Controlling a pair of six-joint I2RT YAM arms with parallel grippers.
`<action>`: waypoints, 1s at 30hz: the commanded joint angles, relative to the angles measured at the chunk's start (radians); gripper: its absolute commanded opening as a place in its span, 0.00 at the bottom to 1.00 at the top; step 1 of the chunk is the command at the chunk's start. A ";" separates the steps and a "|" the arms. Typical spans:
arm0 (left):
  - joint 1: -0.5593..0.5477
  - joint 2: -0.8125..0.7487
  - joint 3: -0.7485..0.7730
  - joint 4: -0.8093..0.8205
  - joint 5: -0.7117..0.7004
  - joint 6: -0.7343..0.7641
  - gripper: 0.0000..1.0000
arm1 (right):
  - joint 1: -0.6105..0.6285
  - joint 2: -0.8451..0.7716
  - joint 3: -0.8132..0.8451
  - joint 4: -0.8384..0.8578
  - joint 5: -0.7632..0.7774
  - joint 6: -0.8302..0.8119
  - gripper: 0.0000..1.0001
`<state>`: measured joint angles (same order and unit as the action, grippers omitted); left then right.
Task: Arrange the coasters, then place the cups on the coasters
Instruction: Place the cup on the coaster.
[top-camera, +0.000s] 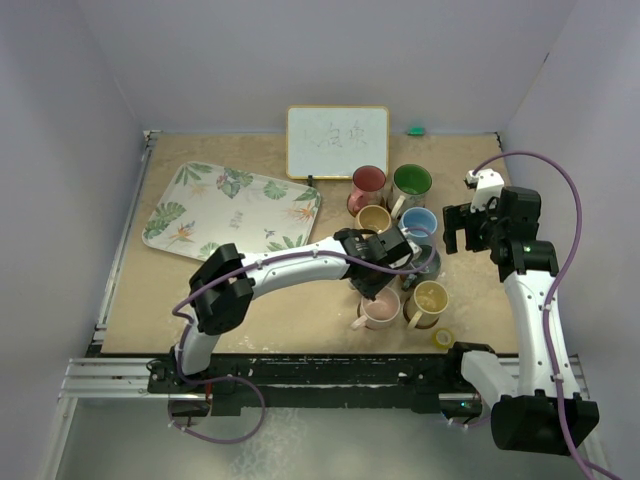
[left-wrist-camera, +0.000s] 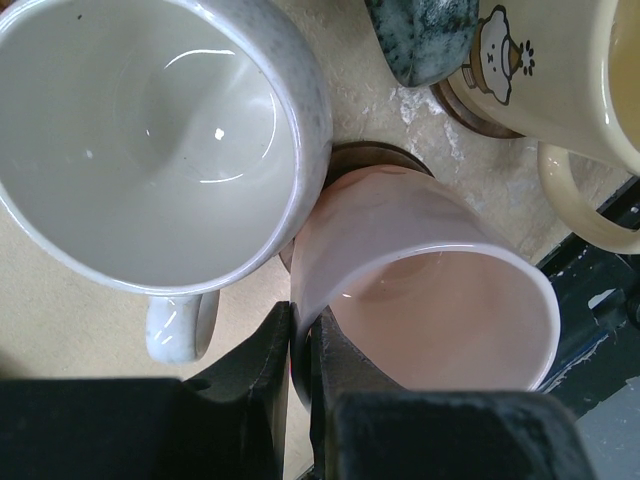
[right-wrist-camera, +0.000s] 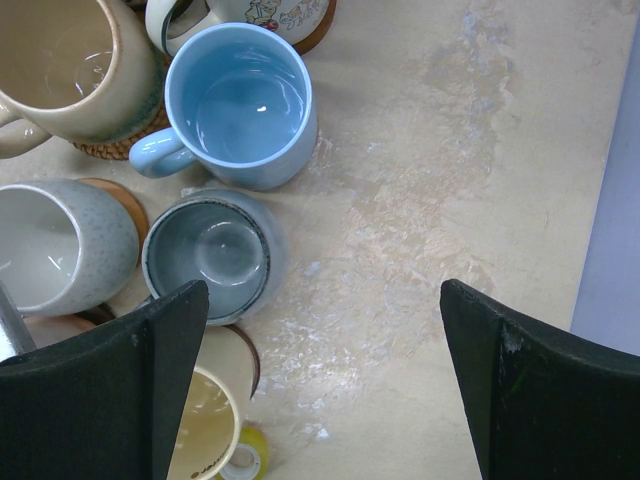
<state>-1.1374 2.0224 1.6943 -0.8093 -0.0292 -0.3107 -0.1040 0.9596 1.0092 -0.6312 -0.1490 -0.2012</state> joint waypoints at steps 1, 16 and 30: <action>0.008 -0.027 0.024 0.053 0.030 0.008 0.09 | -0.003 -0.018 0.005 0.007 -0.012 0.003 1.00; 0.011 -0.085 -0.003 0.060 0.027 0.019 0.21 | -0.004 -0.016 0.003 0.008 -0.008 0.000 1.00; 0.012 -0.305 -0.095 0.099 0.013 0.048 0.41 | -0.005 -0.017 -0.001 0.014 -0.039 -0.023 1.00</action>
<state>-1.1324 1.8393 1.6169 -0.7589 -0.0078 -0.2939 -0.1051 0.9596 1.0092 -0.6315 -0.1520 -0.2066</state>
